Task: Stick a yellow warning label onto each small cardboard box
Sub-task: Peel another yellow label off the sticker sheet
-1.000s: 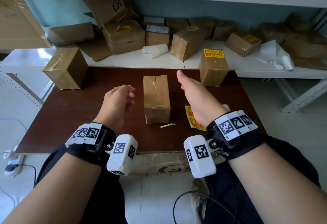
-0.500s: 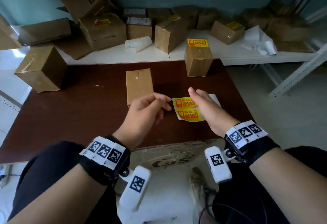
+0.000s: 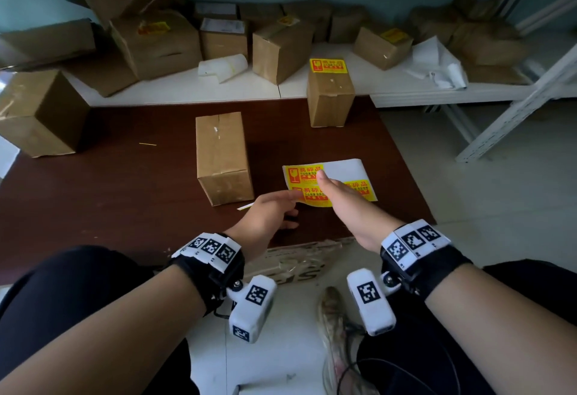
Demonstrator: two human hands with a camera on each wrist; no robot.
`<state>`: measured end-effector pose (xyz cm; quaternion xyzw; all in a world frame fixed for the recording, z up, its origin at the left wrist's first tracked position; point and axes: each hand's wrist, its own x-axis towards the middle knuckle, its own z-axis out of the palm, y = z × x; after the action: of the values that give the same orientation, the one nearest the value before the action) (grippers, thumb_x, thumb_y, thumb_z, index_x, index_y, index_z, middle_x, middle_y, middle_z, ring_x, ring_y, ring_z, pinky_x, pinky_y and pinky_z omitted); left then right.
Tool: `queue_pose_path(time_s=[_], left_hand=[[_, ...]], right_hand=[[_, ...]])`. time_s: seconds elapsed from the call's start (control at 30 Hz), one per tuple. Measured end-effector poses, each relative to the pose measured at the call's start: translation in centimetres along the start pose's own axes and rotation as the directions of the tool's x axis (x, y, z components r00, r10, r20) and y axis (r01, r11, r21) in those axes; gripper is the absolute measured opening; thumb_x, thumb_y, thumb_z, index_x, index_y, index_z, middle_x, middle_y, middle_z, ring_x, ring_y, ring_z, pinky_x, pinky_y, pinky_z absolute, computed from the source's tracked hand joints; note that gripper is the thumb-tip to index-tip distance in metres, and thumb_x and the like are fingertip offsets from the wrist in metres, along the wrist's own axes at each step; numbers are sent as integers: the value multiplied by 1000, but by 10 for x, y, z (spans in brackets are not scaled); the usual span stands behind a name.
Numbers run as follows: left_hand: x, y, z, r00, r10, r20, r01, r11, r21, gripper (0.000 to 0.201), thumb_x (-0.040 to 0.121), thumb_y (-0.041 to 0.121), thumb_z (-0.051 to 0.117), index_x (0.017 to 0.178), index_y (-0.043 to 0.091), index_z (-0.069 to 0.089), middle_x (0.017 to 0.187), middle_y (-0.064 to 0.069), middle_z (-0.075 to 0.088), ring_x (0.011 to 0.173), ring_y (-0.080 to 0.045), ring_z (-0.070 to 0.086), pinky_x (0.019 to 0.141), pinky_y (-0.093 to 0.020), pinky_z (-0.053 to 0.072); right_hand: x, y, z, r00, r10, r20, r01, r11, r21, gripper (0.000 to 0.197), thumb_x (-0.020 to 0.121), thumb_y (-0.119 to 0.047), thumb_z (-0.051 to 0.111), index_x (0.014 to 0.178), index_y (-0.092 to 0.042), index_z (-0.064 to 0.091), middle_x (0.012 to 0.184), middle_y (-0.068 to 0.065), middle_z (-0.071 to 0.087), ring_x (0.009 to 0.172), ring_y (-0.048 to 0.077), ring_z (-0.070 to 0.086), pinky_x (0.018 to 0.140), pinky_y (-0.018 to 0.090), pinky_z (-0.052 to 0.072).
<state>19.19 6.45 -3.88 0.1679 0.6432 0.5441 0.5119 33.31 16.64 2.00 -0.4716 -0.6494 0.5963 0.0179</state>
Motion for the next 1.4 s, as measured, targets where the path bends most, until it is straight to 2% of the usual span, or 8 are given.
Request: queue_pose_path(time_s=[0.23,0.4,0.5,0.6,0.8,1.03,1.2,1.4], left_hand=[[-18,10,-2,962,269,45,-272,934,232,38,112,-1,49,144,9,67,140,1,62,105,-5,61,83,-16,51],[-36,19,-19,766,643,23,-606,709,361,32,111,2,58,128,16,80,136,20,67,133,-8,60,113,-20,44],[-48,32,-29,642,766,3,-714,597,367,26,107,8,61,119,17,83,130,16,72,130,-8,63,110,-22,47],[-54,41,-34,575,816,-50,-765,559,322,28,106,6,64,113,27,82,126,11,75,126,-11,67,106,-24,51],[-62,52,-43,562,818,-124,-795,576,192,28,107,-7,60,117,12,78,121,-5,73,115,-3,70,96,-20,55],[-69,58,-51,547,821,-166,-811,568,141,31,107,-1,61,129,16,74,134,1,70,125,-12,69,101,-27,56],[-77,56,-41,513,841,-173,-838,534,109,31,102,-9,67,112,16,81,109,-4,76,101,-11,72,86,-26,55],[-79,49,-43,515,848,-127,-816,530,229,24,100,-5,73,117,11,80,123,-8,78,119,-16,75,102,-35,60]], right_hand=[[4,-2,-5,984,-171,-56,172,985,13,77,106,-67,55,169,-27,40,173,-6,43,158,14,41,131,42,32],[-12,-18,-32,762,-606,-228,502,775,-383,73,105,-44,71,169,-31,40,178,-4,33,165,9,27,132,35,25],[-20,-24,-36,780,-583,-226,489,795,-360,90,95,-60,77,170,-45,29,181,-9,22,167,7,20,130,35,22],[-27,-28,-29,782,-582,-223,541,812,-221,77,89,-55,85,157,-40,51,151,-11,64,141,5,60,121,45,49],[-44,-41,-3,790,-609,-71,586,785,-203,21,90,-22,91,107,-31,82,104,-16,84,98,2,79,94,39,63],[-50,-26,34,820,-568,-76,573,810,125,24,95,-13,84,119,-17,82,115,-3,85,111,17,80,102,44,63],[-51,-14,50,885,-455,-102,458,806,374,17,96,-3,79,107,-14,84,110,7,86,105,23,82,97,41,64],[-44,-21,49,835,-545,-77,521,736,433,34,91,-10,78,125,-14,75,122,8,83,116,22,78,100,35,61]])
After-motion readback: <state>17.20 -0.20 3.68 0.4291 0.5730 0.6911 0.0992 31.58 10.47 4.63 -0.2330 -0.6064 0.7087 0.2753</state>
